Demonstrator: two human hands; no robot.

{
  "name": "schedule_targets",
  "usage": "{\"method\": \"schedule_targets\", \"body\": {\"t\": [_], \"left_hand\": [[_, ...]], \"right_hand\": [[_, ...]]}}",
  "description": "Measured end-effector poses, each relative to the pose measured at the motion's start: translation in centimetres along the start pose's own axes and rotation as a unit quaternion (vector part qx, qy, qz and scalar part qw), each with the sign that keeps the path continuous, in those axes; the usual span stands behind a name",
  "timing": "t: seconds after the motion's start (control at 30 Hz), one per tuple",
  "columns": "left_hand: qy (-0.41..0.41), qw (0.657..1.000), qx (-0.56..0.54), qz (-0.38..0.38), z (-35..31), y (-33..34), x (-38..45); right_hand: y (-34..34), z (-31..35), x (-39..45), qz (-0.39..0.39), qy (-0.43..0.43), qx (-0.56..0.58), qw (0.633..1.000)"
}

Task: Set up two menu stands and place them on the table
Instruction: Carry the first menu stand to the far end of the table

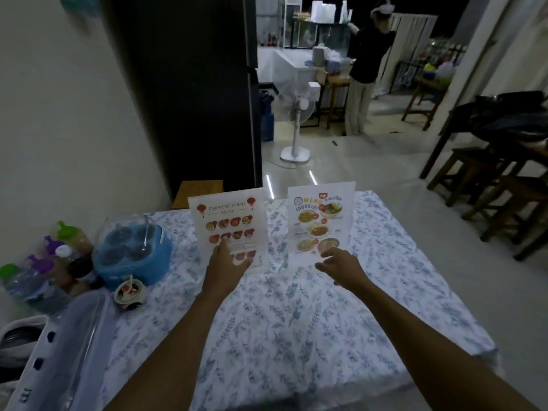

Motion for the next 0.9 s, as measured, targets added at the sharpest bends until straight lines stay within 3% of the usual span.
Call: {"method": "schedule_targets", "body": {"t": [0.4,0.7,0.9], "left_hand": [[0.052,0.993,0.070,0.075,-6.1,9.8,-2.5],[0.034,0.991,0.098,0.081,-7.6,12.3,2.0],[-0.035,0.987,0.110,0.108,-6.2,16.0,6.2]], "right_hand": [[-5.9,-7.9,-4.8,-0.084,0.110,0.049,0.989],[-5.0,-8.6,2.7,-0.074,0.082,0.069,0.992],[-4.5,-12.2,9.1,-0.031,0.093,0.025,0.995]]}}
Point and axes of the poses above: each hand's wrist, its own x-axis towards the middle knuckle, its own y-axis out of the palm, z = x × y, the point moved 5 cm from there along x, towards the middle knuckle, and after that the axes turned 14 degrees about -y, right-handed, at the moved point
